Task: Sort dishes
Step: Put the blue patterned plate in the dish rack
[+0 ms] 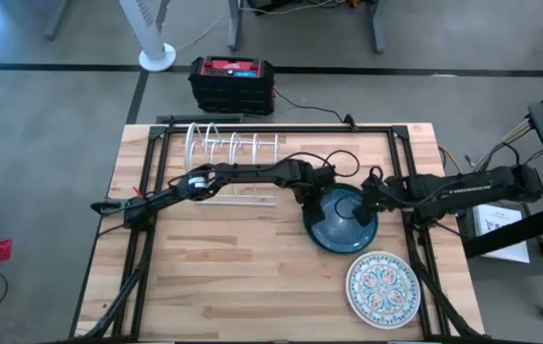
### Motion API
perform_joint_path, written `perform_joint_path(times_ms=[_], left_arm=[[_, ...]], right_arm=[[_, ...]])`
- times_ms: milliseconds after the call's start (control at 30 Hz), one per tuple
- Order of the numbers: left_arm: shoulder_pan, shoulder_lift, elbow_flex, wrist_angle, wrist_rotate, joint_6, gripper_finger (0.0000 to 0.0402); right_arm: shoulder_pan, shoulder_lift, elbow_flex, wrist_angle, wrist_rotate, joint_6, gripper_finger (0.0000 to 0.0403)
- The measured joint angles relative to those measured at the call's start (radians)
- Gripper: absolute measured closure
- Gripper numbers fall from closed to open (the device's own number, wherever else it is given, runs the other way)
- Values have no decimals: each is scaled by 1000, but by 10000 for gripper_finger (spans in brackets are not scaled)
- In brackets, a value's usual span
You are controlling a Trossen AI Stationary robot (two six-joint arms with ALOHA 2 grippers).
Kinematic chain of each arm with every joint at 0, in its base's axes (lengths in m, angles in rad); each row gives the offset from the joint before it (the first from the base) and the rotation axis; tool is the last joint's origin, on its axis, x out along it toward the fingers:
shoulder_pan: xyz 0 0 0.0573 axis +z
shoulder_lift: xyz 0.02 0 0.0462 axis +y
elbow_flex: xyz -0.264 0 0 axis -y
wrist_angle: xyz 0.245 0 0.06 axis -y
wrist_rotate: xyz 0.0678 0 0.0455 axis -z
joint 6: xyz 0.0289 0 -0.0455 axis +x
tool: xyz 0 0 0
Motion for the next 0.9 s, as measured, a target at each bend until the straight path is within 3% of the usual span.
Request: perform_joint_path(times_ms=[300,500,633,900], left_arm=[[12,-61,-2,-41,-106,92,284],[-2,-90,-2,-147,-65,80,284],[-10,-88,-7,-117,-15,77,284],[-10,-84,-12,-73,-13,27,284]], right_arm=[[-67,-3,37,52,-107,-139,287],[-68,-3,12,43,-185,-130,239],[-68,-3,7,-17,-184,-99,215],[-68,0,-19,-48,-167,-67,181]])
